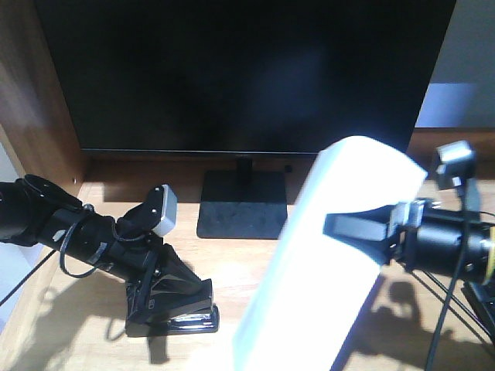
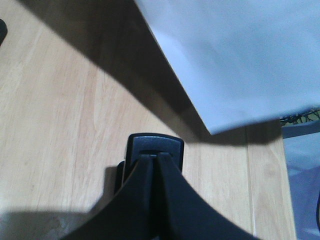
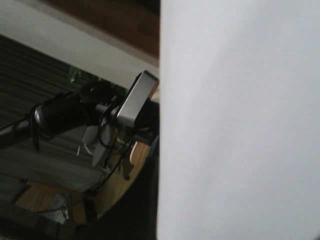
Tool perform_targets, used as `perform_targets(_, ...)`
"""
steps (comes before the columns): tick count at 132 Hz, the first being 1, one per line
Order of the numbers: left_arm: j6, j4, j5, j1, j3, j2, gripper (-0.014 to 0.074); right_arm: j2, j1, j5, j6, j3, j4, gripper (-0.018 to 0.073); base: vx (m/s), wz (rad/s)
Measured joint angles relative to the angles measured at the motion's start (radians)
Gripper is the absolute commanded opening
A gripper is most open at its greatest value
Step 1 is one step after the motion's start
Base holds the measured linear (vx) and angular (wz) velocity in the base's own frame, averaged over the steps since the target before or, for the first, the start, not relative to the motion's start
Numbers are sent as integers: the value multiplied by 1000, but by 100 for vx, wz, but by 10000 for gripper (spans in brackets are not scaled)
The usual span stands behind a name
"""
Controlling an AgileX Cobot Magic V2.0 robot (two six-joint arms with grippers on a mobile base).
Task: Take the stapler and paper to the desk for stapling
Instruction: 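Lower the white paper onto the desk beside the stapler with the right gripper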
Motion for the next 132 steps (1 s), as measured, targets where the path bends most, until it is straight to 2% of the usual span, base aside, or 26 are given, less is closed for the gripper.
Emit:
perform_targets(13,0,0,0,0,0,0,-6,1,63,-2,2,0,-3,-3,0,0)
perform_targets(27,0,0,0,0,0,0,-6,6,97,-5,3,0,-13,-3,0,0)
perform_targets(42,0,0,0,0,0,0,-6,21,104,-5,3,0,-50,-3,0,0)
perform_targets(62,0,0,0,0,0,0,-6,72,104,-2,3,0,-160,-3,0,0)
perform_targets(83,0,0,0,0,0,0,-6,150,104,63,-39,0,-252,-3,0,0)
perform_targets(132,0,0,0,0,0,0,-6,269,104,137,-202,-5,-243,-3,0,0)
